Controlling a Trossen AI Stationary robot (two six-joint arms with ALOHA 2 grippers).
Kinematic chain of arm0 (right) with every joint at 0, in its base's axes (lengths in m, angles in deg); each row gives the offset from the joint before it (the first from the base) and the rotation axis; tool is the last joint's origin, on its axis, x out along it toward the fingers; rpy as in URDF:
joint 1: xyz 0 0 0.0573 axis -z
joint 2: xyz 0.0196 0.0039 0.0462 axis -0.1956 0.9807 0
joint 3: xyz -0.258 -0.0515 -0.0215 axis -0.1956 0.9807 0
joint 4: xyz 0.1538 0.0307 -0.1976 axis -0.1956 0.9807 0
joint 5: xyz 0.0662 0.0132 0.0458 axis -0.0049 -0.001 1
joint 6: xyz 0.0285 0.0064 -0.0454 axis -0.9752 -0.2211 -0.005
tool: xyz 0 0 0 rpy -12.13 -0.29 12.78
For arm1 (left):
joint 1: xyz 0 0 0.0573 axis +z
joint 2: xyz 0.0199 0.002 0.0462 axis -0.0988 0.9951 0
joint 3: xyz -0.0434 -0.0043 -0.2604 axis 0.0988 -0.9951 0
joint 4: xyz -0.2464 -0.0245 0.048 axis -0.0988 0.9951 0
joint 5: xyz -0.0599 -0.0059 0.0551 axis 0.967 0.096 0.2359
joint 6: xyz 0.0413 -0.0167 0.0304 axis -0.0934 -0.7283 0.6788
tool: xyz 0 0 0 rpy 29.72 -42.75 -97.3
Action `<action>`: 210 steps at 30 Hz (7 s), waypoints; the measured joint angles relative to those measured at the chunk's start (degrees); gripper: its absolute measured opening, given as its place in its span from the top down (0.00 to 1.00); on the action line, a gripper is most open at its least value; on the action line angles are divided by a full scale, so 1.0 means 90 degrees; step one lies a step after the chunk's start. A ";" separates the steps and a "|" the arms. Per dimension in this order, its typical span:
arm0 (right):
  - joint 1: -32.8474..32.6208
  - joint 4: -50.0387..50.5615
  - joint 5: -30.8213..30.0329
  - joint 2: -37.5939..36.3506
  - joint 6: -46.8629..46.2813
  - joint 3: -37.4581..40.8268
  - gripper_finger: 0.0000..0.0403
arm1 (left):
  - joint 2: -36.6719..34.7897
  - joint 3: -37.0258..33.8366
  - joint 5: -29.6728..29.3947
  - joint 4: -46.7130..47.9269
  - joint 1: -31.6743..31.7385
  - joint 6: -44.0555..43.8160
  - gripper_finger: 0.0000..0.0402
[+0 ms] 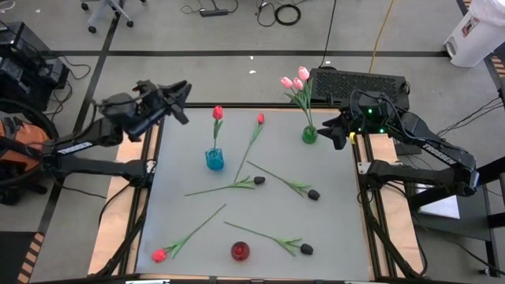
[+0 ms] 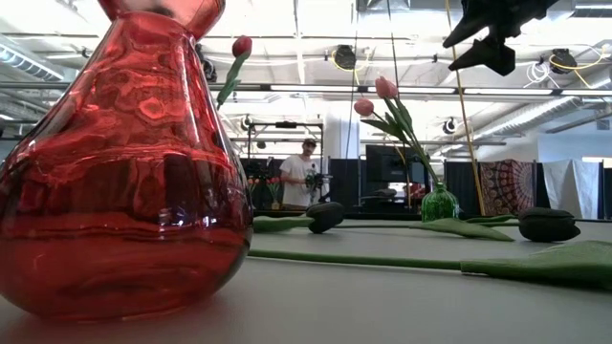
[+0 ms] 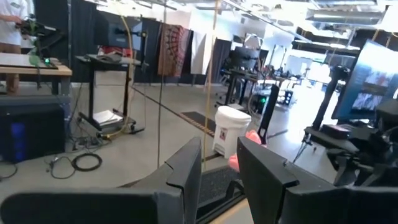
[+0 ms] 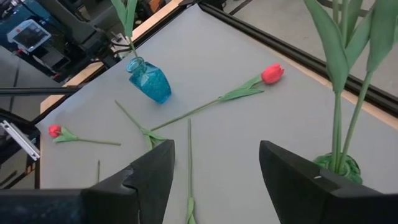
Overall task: Sort flowers into vase by color
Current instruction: Put the top red flower into the blue vase
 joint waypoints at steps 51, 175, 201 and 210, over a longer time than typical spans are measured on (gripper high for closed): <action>-0.1867 -0.2646 -0.1439 0.2348 -0.3223 -0.0002 0.44 | 0.0479 0.1300 0.0318 0.2146 0.0174 0.0678 0.73; -0.1259 -0.0435 -0.1513 0.9402 -0.6478 -0.5083 0.87 | -0.0066 0.1300 0.0679 0.4012 0.0165 0.1661 0.73; -0.1365 -0.0947 -0.1693 0.9402 -0.6320 -0.5083 0.90 | -0.0201 0.1300 0.0679 0.4017 0.0165 0.1662 0.73; -0.1368 -0.0920 -0.1703 0.9402 -0.6408 -0.5083 0.74 | -0.0201 0.1300 0.0679 0.4034 0.0166 0.1663 0.73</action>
